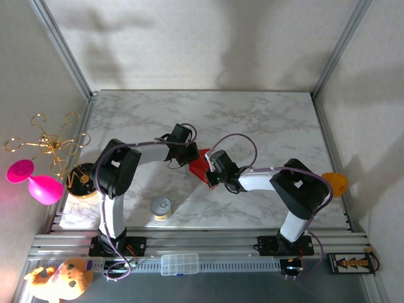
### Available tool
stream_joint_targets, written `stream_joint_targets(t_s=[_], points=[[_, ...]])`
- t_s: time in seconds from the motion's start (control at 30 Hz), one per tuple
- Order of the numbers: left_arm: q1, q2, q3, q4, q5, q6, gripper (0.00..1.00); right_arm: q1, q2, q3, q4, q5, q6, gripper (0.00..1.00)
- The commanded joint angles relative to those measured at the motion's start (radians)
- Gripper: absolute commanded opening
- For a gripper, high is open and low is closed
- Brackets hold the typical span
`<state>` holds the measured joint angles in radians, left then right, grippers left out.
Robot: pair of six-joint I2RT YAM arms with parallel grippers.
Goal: Fold a paper plane with a square sheet of paper (pick it up from the middle)
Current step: Third fold the triangle at the center of the table.
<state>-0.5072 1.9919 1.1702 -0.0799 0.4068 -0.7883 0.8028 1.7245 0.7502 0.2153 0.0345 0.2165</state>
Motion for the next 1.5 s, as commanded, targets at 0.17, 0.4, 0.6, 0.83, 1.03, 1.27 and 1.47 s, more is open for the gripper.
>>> stream_joint_targets(t_s=[0.17, 0.4, 0.6, 0.83, 1.03, 1.27, 1.47], points=[[-0.004, -0.054, 0.031, -0.067, -0.013, -0.001, 0.08, -0.008, 0.032, 0.021, -0.050, -0.012, 0.038, 0.07], [0.012, -0.193, -0.087, 0.017, -0.021, -0.098, 0.13, -0.020, 0.033, 0.042, -0.076, -0.061, 0.082, 0.07], [-0.007, -0.272, -0.240, 0.157, 0.038, -0.220, 0.16, -0.035, 0.046, 0.065, -0.109, -0.103, 0.110, 0.07], [-0.060, -0.318, -0.333, 0.243, 0.043, -0.301, 0.19, -0.048, 0.055, 0.074, -0.121, -0.122, 0.123, 0.07], [-0.090, -0.283, -0.342, 0.293, 0.057, -0.320, 0.22, -0.051, 0.064, 0.078, -0.118, -0.127, 0.124, 0.07], [-0.099, -0.249, -0.338, 0.295, 0.055, -0.327, 0.18, -0.050, 0.069, 0.083, -0.129, -0.122, 0.125, 0.07], [-0.100, -0.237, -0.351, 0.282, 0.040, -0.312, 0.16, -0.052, 0.072, 0.087, -0.132, -0.124, 0.124, 0.07]])
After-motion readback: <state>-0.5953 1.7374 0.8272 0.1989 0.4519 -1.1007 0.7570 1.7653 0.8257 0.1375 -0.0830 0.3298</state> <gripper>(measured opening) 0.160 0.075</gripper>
